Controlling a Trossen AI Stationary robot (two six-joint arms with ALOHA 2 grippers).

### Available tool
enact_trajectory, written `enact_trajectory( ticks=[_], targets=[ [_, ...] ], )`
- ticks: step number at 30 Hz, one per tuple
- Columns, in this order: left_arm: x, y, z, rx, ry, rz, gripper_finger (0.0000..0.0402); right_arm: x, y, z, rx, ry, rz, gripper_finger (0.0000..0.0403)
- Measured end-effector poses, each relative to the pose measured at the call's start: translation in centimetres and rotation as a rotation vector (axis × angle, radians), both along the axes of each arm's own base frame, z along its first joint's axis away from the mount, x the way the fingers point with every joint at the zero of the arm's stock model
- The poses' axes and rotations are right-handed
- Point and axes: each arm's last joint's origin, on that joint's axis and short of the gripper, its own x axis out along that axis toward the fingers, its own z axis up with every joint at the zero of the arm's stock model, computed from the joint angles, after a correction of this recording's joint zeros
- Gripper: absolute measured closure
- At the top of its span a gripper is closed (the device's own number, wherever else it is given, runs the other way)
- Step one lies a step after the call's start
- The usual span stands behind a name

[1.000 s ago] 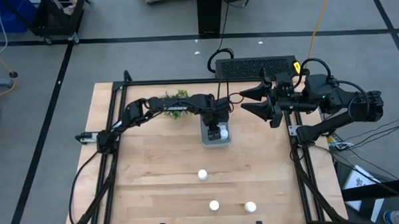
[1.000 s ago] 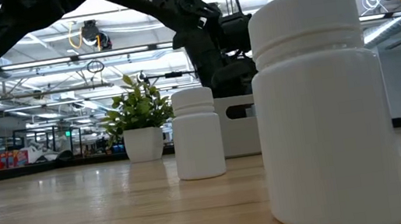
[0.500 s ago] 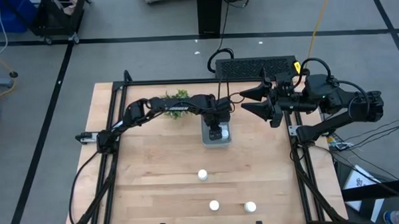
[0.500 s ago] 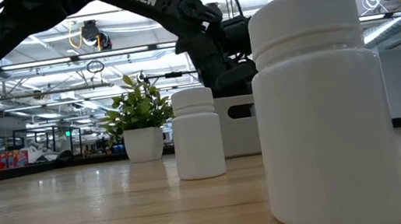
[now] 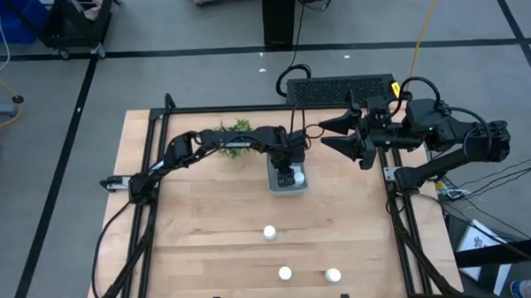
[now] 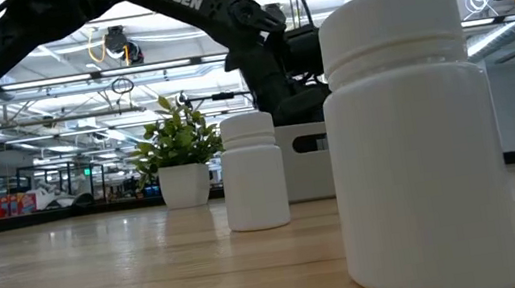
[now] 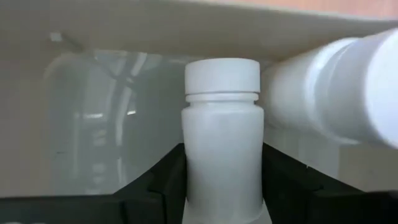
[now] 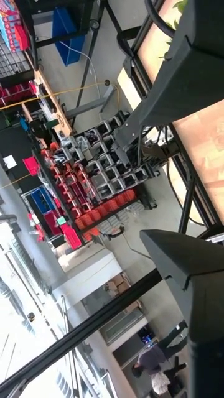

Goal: Pick and place pill bottles into a basket
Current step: Put the white pill bottle into the gray bin

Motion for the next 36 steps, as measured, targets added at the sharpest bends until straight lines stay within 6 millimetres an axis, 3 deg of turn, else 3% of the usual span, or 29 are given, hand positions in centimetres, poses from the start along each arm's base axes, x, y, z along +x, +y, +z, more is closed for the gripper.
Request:
enact_trajectory(
  ticks=[5,11,21,29,36],
  targets=[
    [-0.6,0.6,1.7,0.018,-0.018,0.019,0.0233,0.0,0.0,0.0,-0.002,0.000,0.000,0.0122],
    [-1.1,0.7,4.3,0.041,-0.064,0.026,0.0202,0.0,0.0,0.0,-0.001,0.000,-0.001,0.0122],
    [-3.3,0.7,10.3,0.098,-0.141,0.073,0.0226,0.0,-0.1,-1.0,0.030,0.097,-0.005,0.0122],
    [-5.0,0.1,14.7,0.095,-0.244,0.108,0.0214,-0.6,-0.8,-4.0,0.178,0.396,-0.062,0.0122],
    [-6.3,-1.9,17.9,0.090,-0.321,0.089,0.0218,0.9,-0.5,-8.0,0.264,0.475,0.006,0.0122]
  ],
)
